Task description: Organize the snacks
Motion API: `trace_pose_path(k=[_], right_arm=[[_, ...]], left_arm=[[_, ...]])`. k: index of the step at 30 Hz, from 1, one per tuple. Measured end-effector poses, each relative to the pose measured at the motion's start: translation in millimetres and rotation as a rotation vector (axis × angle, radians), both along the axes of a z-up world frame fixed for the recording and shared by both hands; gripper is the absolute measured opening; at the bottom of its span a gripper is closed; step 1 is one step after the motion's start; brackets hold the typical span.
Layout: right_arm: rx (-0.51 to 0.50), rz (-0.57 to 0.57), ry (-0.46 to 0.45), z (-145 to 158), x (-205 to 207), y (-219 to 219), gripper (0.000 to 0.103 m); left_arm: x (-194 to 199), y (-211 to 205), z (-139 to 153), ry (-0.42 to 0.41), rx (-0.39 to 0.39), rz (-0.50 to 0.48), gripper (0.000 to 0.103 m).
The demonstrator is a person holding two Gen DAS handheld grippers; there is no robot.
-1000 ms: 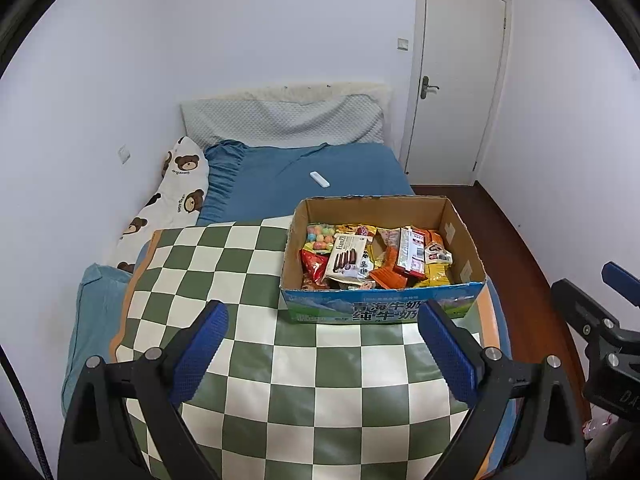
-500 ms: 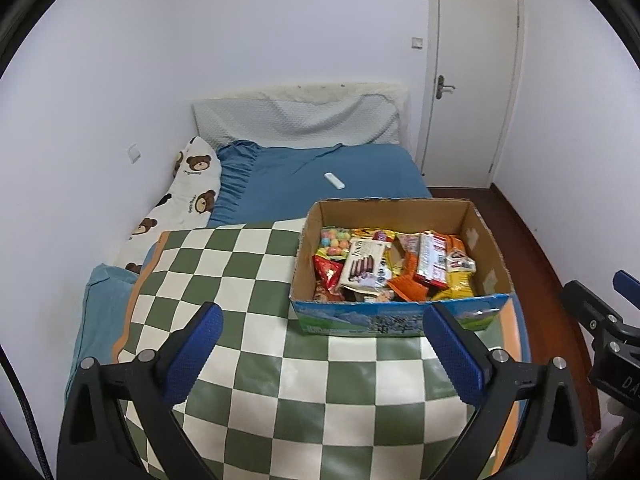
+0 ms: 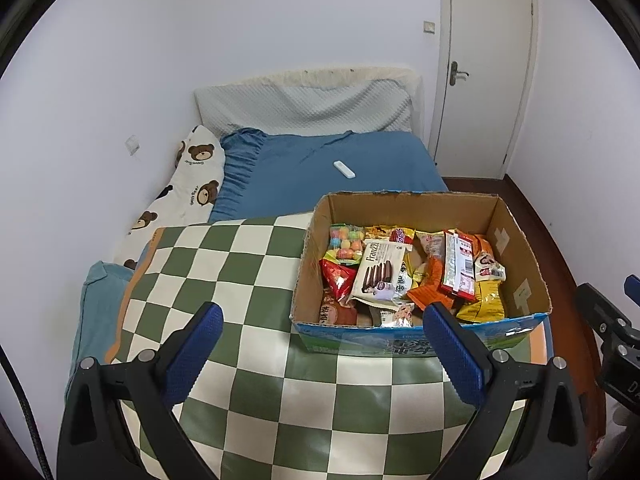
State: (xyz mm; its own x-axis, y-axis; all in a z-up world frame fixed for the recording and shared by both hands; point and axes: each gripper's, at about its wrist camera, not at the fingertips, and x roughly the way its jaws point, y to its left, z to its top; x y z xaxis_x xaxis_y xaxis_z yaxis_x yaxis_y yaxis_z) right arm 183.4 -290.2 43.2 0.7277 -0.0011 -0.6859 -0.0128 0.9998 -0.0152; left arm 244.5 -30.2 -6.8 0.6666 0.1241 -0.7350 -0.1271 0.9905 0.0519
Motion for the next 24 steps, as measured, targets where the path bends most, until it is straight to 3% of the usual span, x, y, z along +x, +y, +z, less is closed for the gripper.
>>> trace_pose_path(k=[8, 24], right_arm=[[0.002, -0.004, 0.040, -19.9, 15.0, 2.3, 0.103], [-0.007, -0.014, 0.046, -25.1, 14.2, 2.7, 0.103]], left_arm=[[13.9, -2.6, -14.7, 0.037, -0.008, -0.017, 0.102], [15.8, -1.0, -15.5, 0.040, -0.032, -0.017, 0.102]])
